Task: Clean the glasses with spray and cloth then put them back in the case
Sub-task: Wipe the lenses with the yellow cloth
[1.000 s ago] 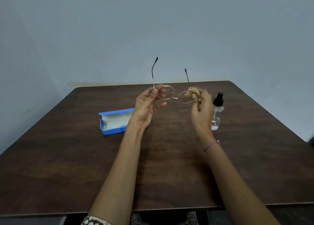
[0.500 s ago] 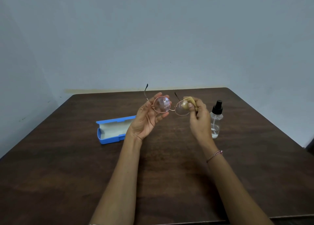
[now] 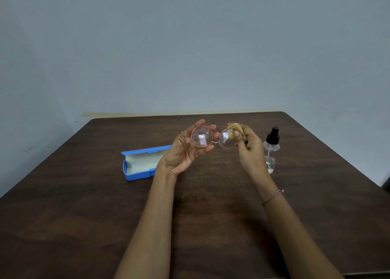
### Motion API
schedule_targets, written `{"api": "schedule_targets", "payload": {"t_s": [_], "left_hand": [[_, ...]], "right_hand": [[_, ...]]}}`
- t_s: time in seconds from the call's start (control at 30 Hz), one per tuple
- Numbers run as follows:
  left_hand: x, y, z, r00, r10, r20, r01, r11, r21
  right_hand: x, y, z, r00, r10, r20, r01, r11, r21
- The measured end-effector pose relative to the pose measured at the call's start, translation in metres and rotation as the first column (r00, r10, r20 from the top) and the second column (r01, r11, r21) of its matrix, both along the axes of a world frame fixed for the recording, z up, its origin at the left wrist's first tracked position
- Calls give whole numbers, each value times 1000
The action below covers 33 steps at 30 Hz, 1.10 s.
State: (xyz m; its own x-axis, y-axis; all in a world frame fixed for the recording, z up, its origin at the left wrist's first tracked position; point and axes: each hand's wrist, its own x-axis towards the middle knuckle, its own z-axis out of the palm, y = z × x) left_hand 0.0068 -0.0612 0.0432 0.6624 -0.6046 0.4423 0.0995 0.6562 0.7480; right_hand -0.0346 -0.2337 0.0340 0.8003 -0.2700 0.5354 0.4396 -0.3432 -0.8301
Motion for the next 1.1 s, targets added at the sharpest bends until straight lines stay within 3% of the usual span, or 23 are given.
{"api": "schedule_targets", "payload": {"t_s": [0.13,0.57,0.8,1.0,1.1], "left_hand": [[-1,2,-1,1000,24,-1,-24,999,31],[-2,-5,2,996,88,-9,-88,996,15],[1,-9,2,992,110,-66,-112,993,-32],[3,-13,4,988,147,-46,-149,988,-30],[5,-15,4,977,204,-58,-206,978,-42]], "right_hand": [[-4,1,4,999,52,-16,-51,995,86],[1,-3,1,999,6,-52,-3,999,43],[-1,-4,33,939,-266,217,281,959,-44],[-2,23,52,878,-202,433,274,955,-112],[-1,35,39,870,-164,466,251,959,-130]]}}
